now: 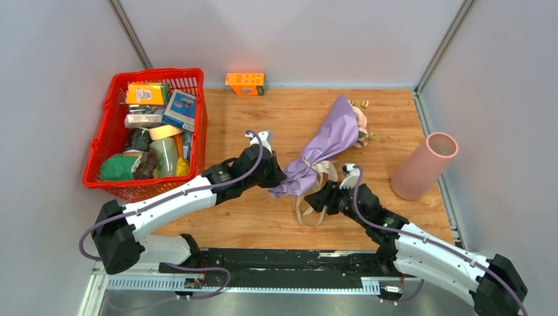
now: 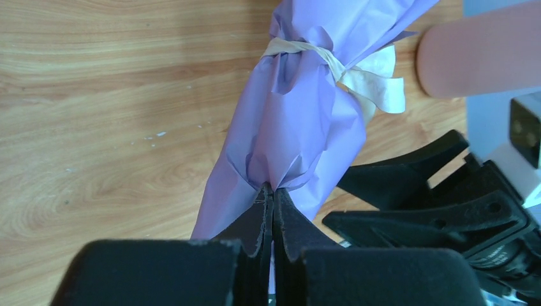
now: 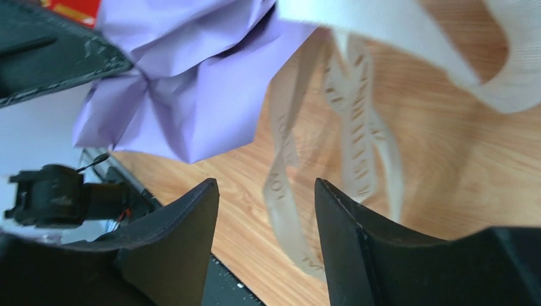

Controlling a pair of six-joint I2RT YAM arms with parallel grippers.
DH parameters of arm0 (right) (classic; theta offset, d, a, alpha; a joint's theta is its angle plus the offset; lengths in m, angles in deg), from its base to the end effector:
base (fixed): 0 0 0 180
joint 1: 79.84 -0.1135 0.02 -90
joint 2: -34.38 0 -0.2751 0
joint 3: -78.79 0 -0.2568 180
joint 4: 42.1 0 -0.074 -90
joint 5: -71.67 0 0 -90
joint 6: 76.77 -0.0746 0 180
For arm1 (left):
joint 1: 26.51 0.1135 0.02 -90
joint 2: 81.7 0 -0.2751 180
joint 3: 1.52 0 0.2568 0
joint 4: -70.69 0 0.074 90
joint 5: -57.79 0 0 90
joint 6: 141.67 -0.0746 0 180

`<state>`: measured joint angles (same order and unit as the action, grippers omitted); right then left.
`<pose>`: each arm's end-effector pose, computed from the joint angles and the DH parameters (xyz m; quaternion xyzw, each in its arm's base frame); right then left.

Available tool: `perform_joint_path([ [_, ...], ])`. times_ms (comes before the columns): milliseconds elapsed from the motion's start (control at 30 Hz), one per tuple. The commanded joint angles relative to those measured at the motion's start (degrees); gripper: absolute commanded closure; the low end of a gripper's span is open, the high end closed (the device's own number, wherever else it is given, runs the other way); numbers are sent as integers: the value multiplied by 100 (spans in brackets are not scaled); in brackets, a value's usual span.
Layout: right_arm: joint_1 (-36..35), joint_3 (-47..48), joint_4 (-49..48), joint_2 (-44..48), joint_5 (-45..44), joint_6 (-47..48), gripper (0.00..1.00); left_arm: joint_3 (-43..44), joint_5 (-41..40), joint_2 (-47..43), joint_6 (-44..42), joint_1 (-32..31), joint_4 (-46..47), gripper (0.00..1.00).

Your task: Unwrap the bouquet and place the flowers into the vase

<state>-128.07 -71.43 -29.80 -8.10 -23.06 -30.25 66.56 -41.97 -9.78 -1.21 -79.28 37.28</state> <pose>0.1392 0.1466 0.1801 -0.0128 0.8429 0.3610 0.3989 0.1966 -0.2378 0.2685 -0.0198 0.8932 -0.2996 0.3346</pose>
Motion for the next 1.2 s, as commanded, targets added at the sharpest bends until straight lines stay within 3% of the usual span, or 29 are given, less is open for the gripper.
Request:
perform_joint_path([
  [0, -99, -387, -906, 292, 736, 77, 40, -130, 387, -231, 482, 153, 671, 100],
  [233, -292, -643, -1336, 100, 746, -186, 52, -280, 536, -196, 807, 215, 1014, 100],
  [400, -547, -923, -2390, -225, 667, -555, 55, -236, 624, -126, 922, 232, 1094, 100],
  [633, -793, -1293, -3920, -919, -439, -670, 55, -245, 756, -134, 1133, 241, 1278, 100],
  [867, -864, -1205, -4465, -1684, -1855, -91, 40, -254, 818, -196, 1309, 250, 1366, 100],
  [1167, -855, -845, -5063, -2334, -2014, 367, 36, -288, 853, -345, 1440, 250, 1357, 100],
])
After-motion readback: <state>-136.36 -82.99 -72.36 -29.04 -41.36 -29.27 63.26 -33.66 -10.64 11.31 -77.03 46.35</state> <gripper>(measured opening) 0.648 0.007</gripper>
